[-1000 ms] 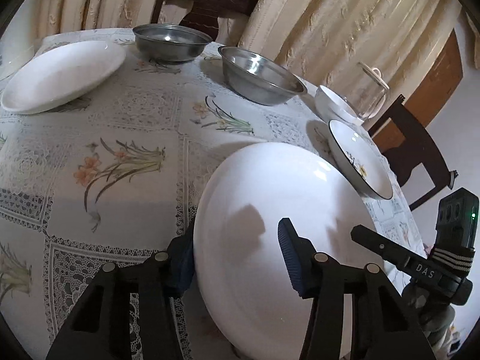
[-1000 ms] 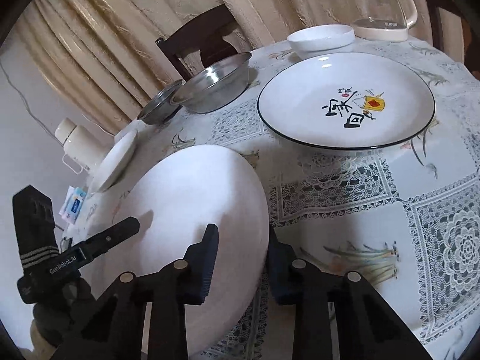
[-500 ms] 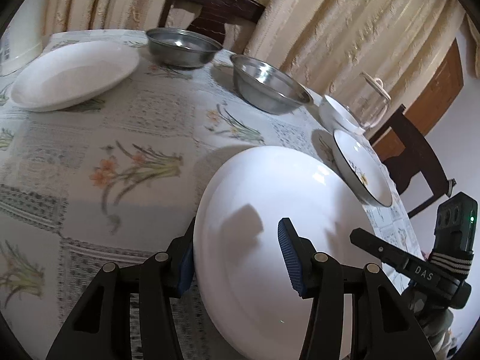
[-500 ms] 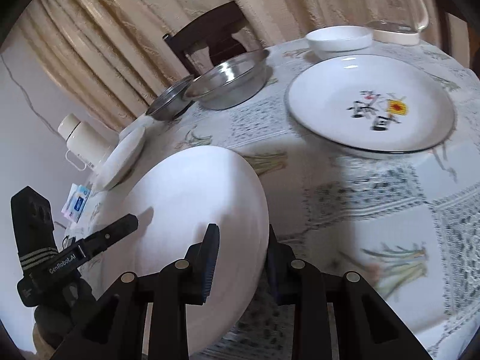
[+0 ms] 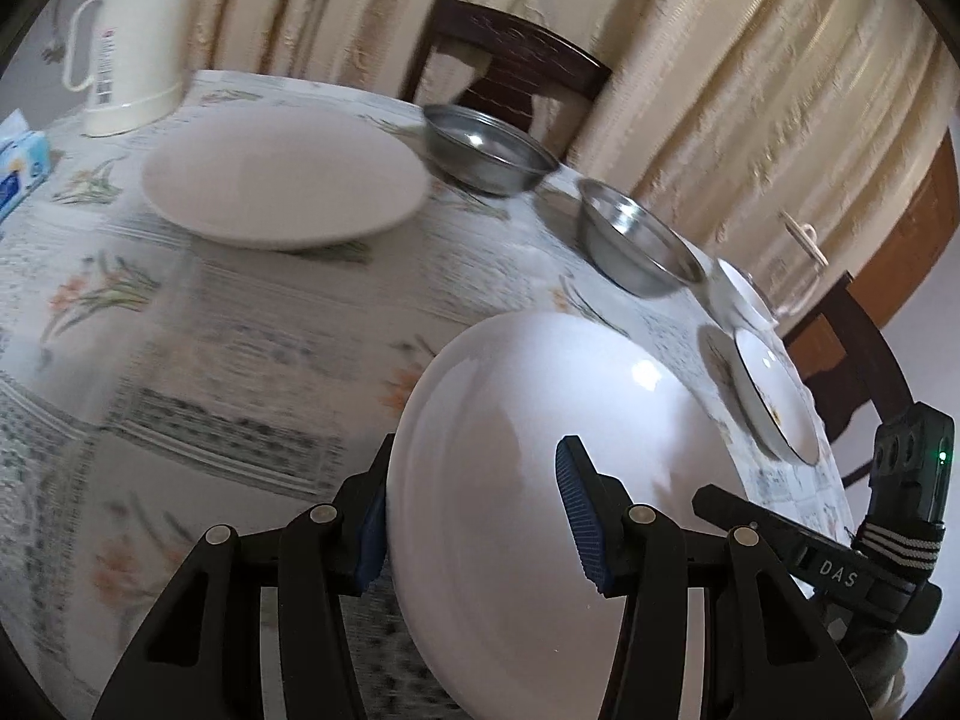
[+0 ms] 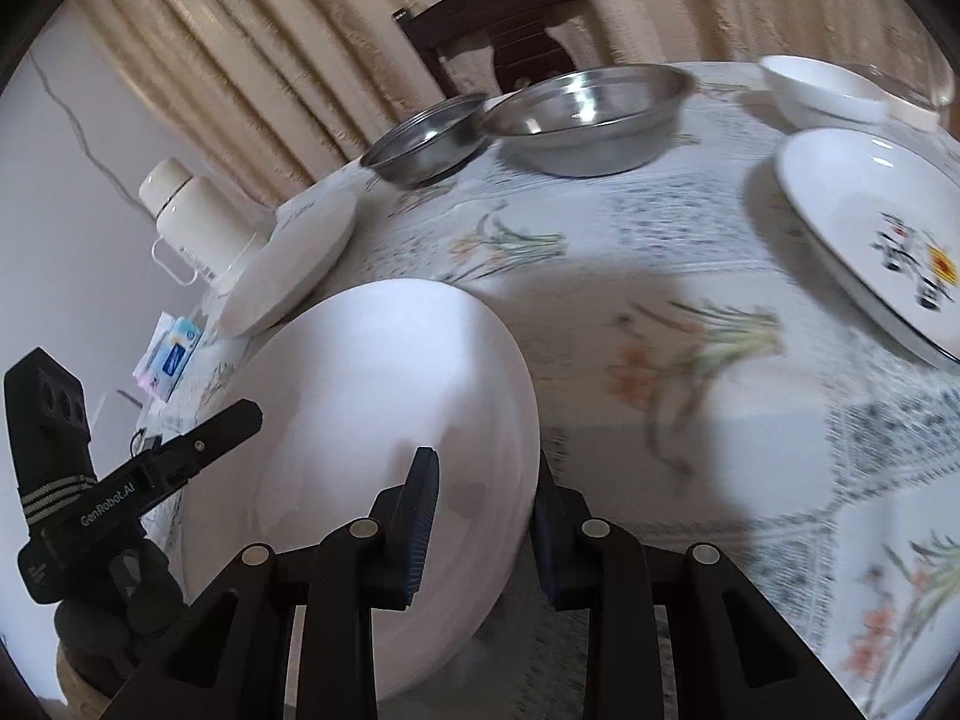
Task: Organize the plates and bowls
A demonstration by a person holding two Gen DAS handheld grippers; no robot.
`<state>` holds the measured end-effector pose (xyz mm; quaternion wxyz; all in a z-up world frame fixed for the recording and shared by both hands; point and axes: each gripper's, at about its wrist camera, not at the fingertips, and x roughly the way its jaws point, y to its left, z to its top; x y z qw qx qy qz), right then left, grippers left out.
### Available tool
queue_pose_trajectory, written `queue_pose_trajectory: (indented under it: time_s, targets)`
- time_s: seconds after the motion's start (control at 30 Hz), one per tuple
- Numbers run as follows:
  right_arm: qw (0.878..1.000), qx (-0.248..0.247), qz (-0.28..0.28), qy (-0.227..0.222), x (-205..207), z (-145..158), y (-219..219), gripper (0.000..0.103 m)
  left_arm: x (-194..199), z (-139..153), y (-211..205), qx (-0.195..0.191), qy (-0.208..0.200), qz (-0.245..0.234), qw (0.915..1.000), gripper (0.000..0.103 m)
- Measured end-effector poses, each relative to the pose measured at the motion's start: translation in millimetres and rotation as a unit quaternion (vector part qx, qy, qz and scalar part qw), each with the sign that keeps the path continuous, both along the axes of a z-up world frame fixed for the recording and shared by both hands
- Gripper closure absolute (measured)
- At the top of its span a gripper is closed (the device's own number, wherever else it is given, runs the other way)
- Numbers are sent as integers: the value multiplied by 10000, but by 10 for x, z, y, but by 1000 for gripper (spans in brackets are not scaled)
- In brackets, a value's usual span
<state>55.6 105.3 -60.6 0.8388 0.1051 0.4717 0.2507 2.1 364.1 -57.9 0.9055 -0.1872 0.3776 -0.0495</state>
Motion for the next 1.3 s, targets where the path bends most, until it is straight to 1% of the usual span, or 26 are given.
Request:
queue_pose_trajectory:
  time_s: [0.2, 0.33, 0.47, 0.63, 0.73, 0.8, 1.13, 1.3]
  targets:
    - [9998, -145, 149, -53, 34, -14, 270, 72, -43, -53, 307, -39, 30, 241, 9997, 51]
    - [9995, -249, 119, -125, 37, -15, 359, 72, -48, -104, 440, -72, 78, 309, 9995, 51]
    - [9992, -339, 11, -219, 18, -13, 405, 72, -43, -122, 506, -87, 74, 243, 9996, 51]
    - [9991, -297, -126, -284, 5, -17, 421, 72, -9, -100, 500, 122, -31, 110, 9999, 51]
    - [9987, -290, -198, -364, -17, -26, 429, 72, 12, -98, 504, 161, -80, 46, 9998, 51]
    - [9984, -298, -226, -416, -30, -32, 430, 72, 40, -126, 527, 52, -41, -8, 10000, 51]
    - [9977, -341, -440, -392, -34, -28, 451, 72, 56, -152, 612, -321, -105, -128, 9993, 51]
    - [9973, -424, -464, -391, -38, -14, 494, 66, 49, -159, 645, -473, -133, -131, 9987, 51]
